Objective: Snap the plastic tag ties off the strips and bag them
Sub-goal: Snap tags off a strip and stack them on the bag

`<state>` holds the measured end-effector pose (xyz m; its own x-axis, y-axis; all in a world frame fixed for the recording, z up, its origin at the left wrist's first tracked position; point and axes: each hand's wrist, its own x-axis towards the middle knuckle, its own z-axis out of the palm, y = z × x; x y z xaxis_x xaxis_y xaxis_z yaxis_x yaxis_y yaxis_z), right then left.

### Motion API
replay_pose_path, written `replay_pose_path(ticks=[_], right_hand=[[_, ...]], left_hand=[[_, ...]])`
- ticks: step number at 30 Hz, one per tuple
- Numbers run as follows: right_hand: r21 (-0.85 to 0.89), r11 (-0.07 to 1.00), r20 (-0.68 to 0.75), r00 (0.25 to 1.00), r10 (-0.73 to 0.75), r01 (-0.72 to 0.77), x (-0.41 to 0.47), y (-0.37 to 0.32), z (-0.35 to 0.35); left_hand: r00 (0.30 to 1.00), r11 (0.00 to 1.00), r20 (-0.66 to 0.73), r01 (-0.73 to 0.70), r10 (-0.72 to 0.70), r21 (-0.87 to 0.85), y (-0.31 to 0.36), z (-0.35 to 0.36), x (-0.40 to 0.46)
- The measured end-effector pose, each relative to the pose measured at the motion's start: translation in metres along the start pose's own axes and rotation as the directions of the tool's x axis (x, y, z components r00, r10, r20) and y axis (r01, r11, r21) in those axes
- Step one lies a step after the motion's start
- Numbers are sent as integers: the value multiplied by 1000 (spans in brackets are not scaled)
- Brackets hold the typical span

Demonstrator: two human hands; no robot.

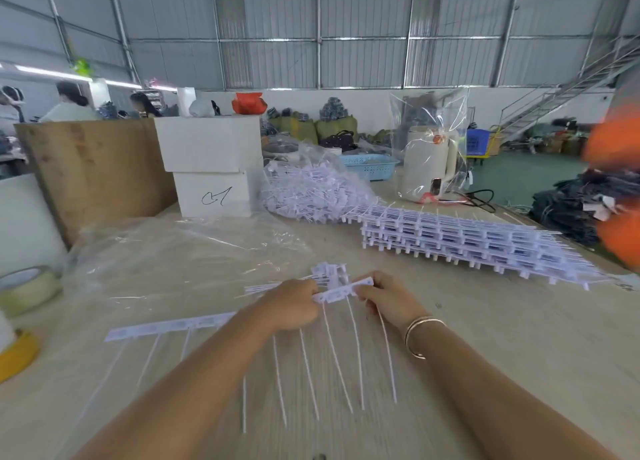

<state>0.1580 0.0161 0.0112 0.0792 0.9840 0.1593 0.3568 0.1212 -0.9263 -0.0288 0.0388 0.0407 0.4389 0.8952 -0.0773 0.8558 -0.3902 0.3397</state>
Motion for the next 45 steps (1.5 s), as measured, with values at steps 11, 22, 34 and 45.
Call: replay_pose_path(ticks=[11,22,34,45], right_hand=[[-169,969,250,959,-132,178,-24,-2,3],[-146,958,298,934,-194,246,-28,-5,9],[-155,891,120,903,-412,427,-29,-14,21],[-41,883,31,883,-468,469,-31,-15,21]], left_hand=[[882,984,-470,-64,-22,-165,8,40,-22],[929,947,-348,5,-123,-320,6,41,-20],[926,595,-275,-72,-258,-801,17,30,-27],[937,390,-202,-80,-284,-917,14,20,-30]])
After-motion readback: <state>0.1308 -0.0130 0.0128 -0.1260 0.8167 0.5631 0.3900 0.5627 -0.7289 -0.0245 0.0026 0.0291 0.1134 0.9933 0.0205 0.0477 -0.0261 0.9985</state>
